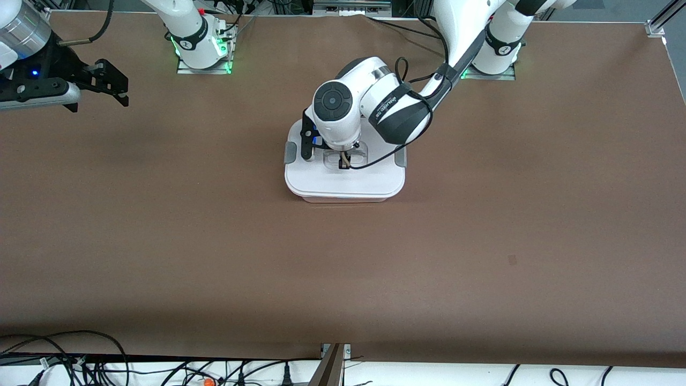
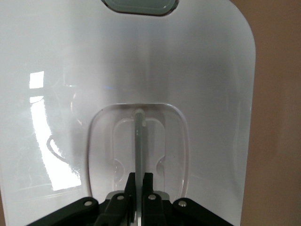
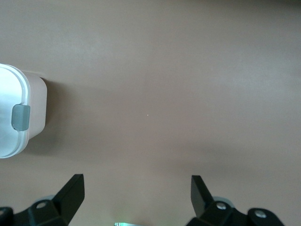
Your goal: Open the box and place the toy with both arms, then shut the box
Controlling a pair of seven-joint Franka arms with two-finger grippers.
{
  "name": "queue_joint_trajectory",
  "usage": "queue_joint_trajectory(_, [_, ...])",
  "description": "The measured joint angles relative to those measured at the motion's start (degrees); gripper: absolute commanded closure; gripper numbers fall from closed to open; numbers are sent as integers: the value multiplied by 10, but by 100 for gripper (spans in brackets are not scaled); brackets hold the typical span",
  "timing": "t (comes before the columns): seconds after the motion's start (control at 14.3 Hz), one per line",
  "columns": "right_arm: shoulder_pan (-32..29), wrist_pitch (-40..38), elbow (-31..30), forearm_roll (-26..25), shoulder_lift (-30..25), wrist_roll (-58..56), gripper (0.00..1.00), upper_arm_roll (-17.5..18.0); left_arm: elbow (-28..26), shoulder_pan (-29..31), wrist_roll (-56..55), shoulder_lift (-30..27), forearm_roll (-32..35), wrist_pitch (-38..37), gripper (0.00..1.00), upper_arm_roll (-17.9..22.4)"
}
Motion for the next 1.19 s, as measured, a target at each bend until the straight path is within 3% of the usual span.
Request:
queue_joint_trajectory(0.49, [0, -10, 4, 18, 0, 0, 0, 1, -3, -6, -57, 0, 0, 2, 100, 2])
queue_joint_trajectory(0.56, [0, -12, 5, 20, 0, 0, 0, 1, -3, -6, -61, 0, 0, 3, 88, 3])
queue_joint_trajectory(0.63, [0, -13, 5, 23, 0, 0, 0, 1, -4, -6, -64, 0, 0, 4, 1, 3])
queue_joint_trajectory(0.98, [0, -18, 5, 25, 0, 0, 0, -1, -5, -6, -119, -7, 0, -18, 0, 2])
queue_joint_trajectory(1.19, [-2, -18, 5, 25, 1, 0, 0, -11, 4, 4, -192, -60, 0, -80, 0, 8])
